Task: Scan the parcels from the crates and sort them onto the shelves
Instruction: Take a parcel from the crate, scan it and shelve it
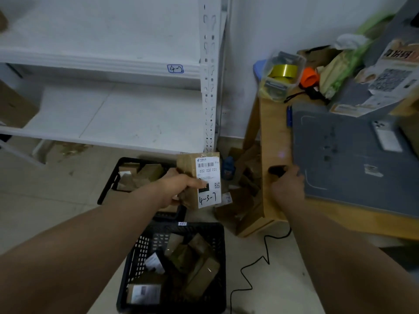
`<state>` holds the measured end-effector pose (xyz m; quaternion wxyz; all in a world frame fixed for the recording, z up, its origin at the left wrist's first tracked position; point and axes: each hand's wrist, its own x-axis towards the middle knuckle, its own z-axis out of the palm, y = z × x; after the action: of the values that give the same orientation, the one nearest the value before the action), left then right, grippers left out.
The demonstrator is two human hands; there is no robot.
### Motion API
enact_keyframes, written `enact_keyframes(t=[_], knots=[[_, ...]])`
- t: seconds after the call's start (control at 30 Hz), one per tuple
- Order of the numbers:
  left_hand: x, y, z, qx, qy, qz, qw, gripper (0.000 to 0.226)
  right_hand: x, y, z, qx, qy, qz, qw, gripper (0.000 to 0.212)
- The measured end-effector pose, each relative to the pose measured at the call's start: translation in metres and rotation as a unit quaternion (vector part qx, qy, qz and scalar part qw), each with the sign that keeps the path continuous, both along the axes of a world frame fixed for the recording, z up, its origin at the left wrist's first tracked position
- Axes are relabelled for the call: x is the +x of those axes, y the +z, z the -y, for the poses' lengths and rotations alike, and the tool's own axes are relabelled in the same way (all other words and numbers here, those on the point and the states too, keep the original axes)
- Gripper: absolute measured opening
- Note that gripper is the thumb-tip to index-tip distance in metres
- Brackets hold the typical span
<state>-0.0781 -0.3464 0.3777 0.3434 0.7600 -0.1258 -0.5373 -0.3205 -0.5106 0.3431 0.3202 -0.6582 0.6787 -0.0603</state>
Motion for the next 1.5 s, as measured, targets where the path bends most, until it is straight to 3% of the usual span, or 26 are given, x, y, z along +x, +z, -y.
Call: enact_keyframes(t=[0.1,0.17,0.23,0.33,0.43,0.5,0.6,0.73,0.87,1.03,1.27,1.5], knots=[[-0.006,-0.005,-0.002,0.001,0.011,0.007,1.000,0.054,-0.004,-0.007,0.003,0.011,-0.024,-0.007,1.000,0.070],[-0.008,-0.006,-0.004,0.002,0.015,0.011,1.000,0.065,-0.007,-0.012,0.006,0.060,-0.052,-0.004,0.997,0.071],[-0.009,-0.007,-0.006,0.006,0.021,0.011,1.000,0.075,-0.007,-0.011,0.006,0.152,-0.074,0.039,0.985,0.060],[-0.008,-0.002,-0.011,0.007,0.034,0.000,0.999,0.073,0.005,0.003,-0.008,0.289,-0.072,0.126,0.946,0.021],[-0.001,0.005,-0.019,0.000,0.058,0.006,0.998,0.073,0.025,0.027,-0.030,0.330,0.001,0.176,0.928,0.028],[0.004,0.011,-0.028,0.001,0.089,0.022,0.996,0.065,0.038,0.044,-0.042,0.328,0.054,0.222,0.917,0.040],[0.013,0.021,-0.040,0.001,0.130,0.040,0.991,0.045,0.052,0.067,-0.058,0.306,0.129,0.279,0.901,0.031],[0.023,0.035,-0.056,-0.010,0.179,0.065,0.982,0.061,0.065,0.093,-0.078,0.299,0.188,0.332,0.875,0.017],[0.030,0.047,-0.070,-0.025,0.182,0.068,0.981,0.039,0.072,0.104,-0.091,0.264,0.218,0.328,0.881,0.017],[0.037,0.049,-0.082,-0.031,0.183,0.069,0.980,0.046,0.077,0.110,-0.104,0.234,0.238,0.347,0.876,0.033],[0.031,0.056,-0.095,-0.035,0.174,0.065,0.982,0.040,0.079,0.114,-0.115,0.230,0.248,0.331,0.881,0.017],[0.023,0.057,-0.102,-0.049,0.178,0.071,0.980,0.028,0.077,0.112,-0.118,0.240,0.229,0.320,0.888,0.027]])
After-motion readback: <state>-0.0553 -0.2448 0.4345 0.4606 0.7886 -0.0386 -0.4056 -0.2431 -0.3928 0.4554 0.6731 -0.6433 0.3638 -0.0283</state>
